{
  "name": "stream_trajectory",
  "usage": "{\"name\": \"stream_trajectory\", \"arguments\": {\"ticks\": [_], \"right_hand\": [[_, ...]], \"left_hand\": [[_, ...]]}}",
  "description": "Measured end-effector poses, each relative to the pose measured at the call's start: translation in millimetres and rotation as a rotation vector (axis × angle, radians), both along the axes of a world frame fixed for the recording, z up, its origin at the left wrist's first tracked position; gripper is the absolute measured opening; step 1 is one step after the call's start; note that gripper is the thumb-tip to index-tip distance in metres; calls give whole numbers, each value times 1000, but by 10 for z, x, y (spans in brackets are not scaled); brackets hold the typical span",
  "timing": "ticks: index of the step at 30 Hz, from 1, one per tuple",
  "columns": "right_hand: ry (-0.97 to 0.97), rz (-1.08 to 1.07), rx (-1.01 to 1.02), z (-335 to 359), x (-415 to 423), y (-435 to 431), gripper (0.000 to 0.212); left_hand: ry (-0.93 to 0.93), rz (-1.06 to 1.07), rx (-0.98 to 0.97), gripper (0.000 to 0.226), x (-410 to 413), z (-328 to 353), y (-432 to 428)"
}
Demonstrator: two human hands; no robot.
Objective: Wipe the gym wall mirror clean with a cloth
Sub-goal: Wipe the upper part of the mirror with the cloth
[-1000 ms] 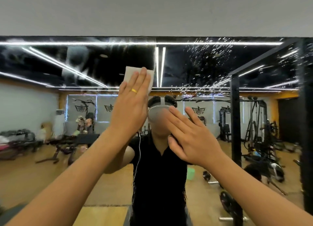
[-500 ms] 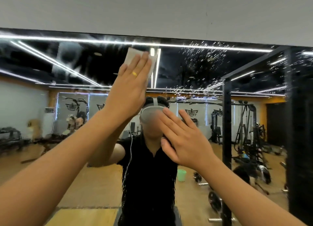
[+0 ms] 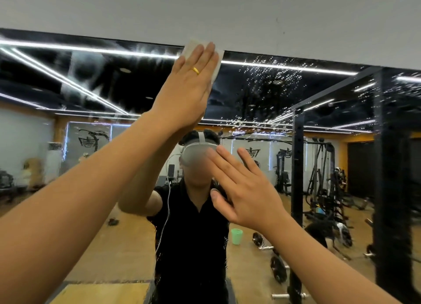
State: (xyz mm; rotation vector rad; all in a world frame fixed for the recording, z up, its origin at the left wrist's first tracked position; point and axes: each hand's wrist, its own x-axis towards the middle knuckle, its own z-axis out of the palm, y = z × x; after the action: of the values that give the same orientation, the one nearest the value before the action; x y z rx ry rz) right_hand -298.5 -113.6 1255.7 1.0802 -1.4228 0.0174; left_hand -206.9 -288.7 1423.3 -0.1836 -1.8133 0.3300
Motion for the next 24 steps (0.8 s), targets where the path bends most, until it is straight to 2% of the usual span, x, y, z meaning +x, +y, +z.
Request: {"name": "stream_trajectory", "arguments": {"ticks": [6, 10, 14, 24], "right_hand": [[19, 0, -5, -9, -4, 1, 65], [21, -7, 0, 1, -15, 24, 66], [23, 1, -4, -3, -30, 40, 67], [54, -7, -16, -1, -57, 24, 66]], "left_hand": [[-39, -24, -73, 59, 67, -667, -188], [-58, -5, -117, 59, 55, -280, -107], [-52, -7, -42, 58, -23, 102, 141], [5, 7, -95, 58, -81, -332, 19]]}}
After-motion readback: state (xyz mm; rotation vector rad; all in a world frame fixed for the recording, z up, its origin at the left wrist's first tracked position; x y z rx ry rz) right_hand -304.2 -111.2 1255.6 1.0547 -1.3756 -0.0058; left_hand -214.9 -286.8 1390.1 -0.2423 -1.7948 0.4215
